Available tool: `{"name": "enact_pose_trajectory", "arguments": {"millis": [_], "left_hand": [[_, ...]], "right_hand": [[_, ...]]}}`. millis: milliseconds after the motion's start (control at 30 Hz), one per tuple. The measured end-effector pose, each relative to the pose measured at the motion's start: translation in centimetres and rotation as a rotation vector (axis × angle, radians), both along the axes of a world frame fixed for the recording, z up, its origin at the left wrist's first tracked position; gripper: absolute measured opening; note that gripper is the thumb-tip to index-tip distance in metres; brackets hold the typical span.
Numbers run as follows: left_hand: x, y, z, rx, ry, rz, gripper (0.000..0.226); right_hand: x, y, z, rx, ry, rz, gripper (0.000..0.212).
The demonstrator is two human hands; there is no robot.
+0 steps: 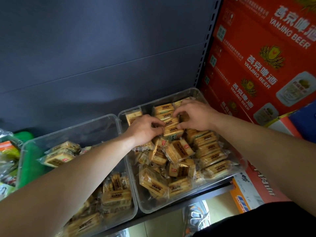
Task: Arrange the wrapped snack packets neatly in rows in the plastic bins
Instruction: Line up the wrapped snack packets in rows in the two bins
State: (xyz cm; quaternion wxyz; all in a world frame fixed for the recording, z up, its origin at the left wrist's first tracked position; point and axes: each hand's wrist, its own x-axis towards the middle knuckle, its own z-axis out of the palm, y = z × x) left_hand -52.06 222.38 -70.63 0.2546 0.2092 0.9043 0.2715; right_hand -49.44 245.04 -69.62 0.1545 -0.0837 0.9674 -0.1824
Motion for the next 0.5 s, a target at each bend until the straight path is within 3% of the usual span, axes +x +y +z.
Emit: {"name": "enact_pose_trajectory", "arguments": {"millis": [300, 500], "left_hand": [[0.42, -0.02, -0.45, 0.096, -0.023, 0.116, 0.023], [0.5, 0.61, -0.34, 0.038, -0.019, 0.123, 0.033]], "right_hand": [[-0.15, 0.05, -0.07, 0.112, -0.004, 0.045, 0.048], [-0.12, -0.2, -0.41, 0.09, -0.046, 0.013, 0.054]]}}
